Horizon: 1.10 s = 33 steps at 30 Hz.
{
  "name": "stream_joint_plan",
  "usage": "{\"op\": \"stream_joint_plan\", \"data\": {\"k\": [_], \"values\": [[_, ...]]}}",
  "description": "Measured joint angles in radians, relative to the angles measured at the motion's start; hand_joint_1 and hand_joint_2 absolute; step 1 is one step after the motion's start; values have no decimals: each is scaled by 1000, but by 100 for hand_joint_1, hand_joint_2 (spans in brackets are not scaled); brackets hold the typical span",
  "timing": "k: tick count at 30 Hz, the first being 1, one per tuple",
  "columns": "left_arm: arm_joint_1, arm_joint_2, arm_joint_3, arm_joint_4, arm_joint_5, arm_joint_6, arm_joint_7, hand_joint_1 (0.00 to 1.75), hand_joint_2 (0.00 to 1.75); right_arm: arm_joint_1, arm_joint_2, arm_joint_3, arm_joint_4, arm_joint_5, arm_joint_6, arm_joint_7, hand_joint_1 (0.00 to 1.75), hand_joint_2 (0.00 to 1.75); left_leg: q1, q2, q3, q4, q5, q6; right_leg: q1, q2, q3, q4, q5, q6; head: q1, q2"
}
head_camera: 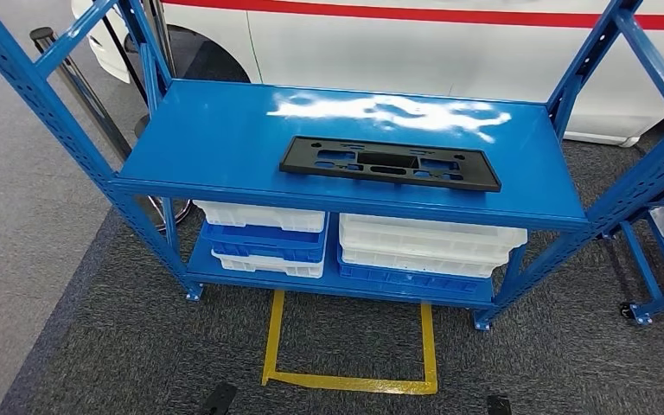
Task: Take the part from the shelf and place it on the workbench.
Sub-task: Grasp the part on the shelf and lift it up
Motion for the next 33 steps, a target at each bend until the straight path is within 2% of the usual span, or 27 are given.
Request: {"op": "stream_joint_plan", "data": {"k": [4, 10, 20, 22, 25, 33], "values": [[21, 8, -6, 0, -25, 0, -27, 0, 0, 5, 0, -80, -25, -67, -16, -99, 0, 175, 0, 0, 0, 0, 0, 0, 0, 0, 0, 0, 0, 0, 0, 0], [49, 18, -22, 0, -57, 0, -65, 0, 0, 18, 1, -76, -89, -209, -21, -244, 0, 175, 0, 0, 0, 0, 0, 0, 0, 0, 0, 0, 0, 0, 0, 0], [58, 20, -24, 0, -67, 1, -78, 0, 0, 27, 3, -46, -127, -257, -24, -290, 0, 175, 0, 0, 0, 0, 0, 0, 0, 0, 0, 0, 0, 0, 0, 0], [62, 20, -24, 0, -72, 1, -85, 0, 0, 41, 4, 2, -175, -275, -29, -311, 0, 175, 0, 0, 0, 0, 0, 0, 0, 0, 0, 0, 0, 0, 0, 0], [74, 24, -25, 0, -87, 0, -105, 0, 0, 75, 5, 143, -299, -325, -41, -365, 0, 175, 0, 0, 0, 0, 0, 0, 0, 0, 1, 0, 0, 0, 0, 0], [90, 37, -27, 0, -112, -4, -136, 0, 0, 128, 4, 367, -483, -404, -64, -452, 0, 175, 0, 0, 0, 0, 0, 0, 0, 0, 1, 0, 0, 0, 0, 0]]}}
